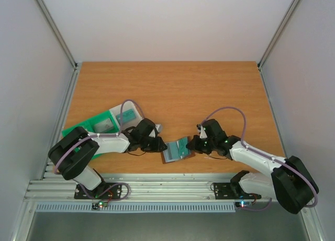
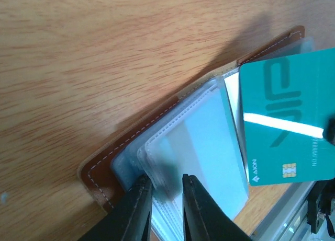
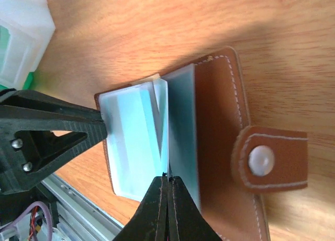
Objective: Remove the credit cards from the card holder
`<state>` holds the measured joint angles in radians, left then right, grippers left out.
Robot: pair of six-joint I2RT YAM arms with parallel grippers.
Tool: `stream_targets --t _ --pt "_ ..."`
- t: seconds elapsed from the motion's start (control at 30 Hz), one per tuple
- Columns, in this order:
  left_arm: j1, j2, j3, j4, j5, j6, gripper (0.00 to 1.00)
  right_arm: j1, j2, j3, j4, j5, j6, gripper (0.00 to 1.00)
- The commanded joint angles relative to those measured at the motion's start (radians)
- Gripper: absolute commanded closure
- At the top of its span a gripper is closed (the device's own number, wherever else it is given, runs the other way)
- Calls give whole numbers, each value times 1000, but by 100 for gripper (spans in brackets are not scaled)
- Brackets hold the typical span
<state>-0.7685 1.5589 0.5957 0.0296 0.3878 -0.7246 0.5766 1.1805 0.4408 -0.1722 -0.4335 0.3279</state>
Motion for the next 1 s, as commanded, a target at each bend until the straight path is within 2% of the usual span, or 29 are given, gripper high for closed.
stream_targets --t 0.0,0.17,0.3,0.4,0.5,0.77,0.97 --pt "-5 42 -7 0 19 -5 81 -5 -76 55 -142 62 -46 99" --pt "-5 -3 -10 -1 37 -51 75 -6 -146 84 -187 33 -49 99" --pt "-5 -78 -10 -4 46 -79 65 -4 -188 110 -223 22 -47 99" --pt "-5 -147 -19 -1 41 -100 61 -3 -201 127 -272 80 -65 99" --pt "-5 -192 -28 -8 34 -114 60 -3 -179 143 -352 177 -89 99" --pt "-6 -180 -72 58 55 -141 60 -4 -91 103 -319 202 -78 99" --pt "-6 -215 -75 54 49 -147 59 -3 -95 105 -341 251 -86 99"
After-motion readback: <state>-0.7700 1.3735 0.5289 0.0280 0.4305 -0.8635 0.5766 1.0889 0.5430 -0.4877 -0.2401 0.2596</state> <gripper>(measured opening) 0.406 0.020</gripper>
